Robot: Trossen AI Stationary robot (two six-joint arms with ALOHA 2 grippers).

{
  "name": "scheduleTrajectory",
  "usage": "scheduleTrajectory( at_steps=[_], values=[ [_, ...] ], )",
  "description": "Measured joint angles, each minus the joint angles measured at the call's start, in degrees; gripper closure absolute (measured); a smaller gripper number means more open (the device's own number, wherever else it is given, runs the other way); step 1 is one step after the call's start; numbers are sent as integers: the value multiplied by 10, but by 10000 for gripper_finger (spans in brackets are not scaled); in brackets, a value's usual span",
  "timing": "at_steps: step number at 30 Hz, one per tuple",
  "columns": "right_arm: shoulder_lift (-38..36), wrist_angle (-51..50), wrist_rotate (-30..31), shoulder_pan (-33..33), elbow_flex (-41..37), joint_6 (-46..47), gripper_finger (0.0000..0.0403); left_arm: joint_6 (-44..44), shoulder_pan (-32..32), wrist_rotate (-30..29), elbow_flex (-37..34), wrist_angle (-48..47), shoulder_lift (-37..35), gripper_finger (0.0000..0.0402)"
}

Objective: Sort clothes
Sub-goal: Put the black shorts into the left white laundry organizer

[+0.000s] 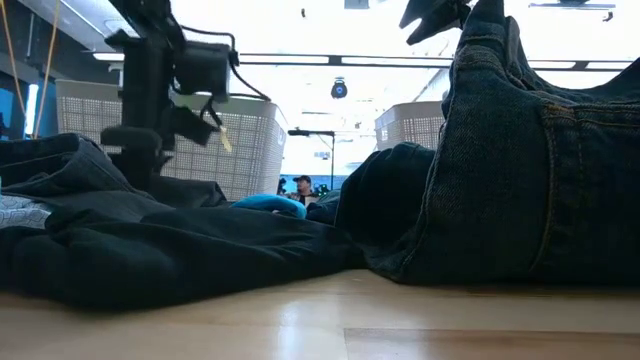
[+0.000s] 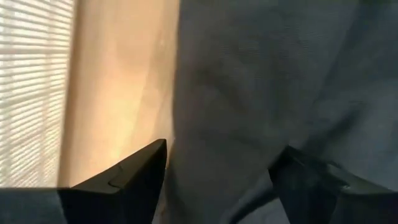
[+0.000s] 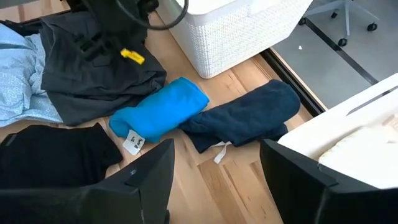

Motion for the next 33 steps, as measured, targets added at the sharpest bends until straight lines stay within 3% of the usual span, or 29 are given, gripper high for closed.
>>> scheduleTrajectory(
  at_steps=[6, 12, 13, 17, 22, 28, 33],
  values=[
    [0, 0, 0, 0, 0, 2, 179, 2, -8, 6, 0, 8, 59, 219],
    [0, 1, 0, 0, 0, 2, 179, 14, -13, 13, 2, 15, 95, 375],
    [0, 2, 0, 0, 0, 2, 179, 13, -14, 13, 2, 16, 95, 386],
    [0, 13, 0, 0, 0, 1, 179, -10, -32, 13, 13, -13, 67, 393],
    [0, 45, 0, 0, 0, -13, 179, -49, -67, 20, 69, -107, -21, 397],
    [0, 87, 0, 0, 0, -38, 179, -109, -104, 34, 183, -179, -135, 399],
    [0, 110, 2, -2, 0, -56, 179, -121, -129, 33, 295, -153, -207, 400]
  ],
)
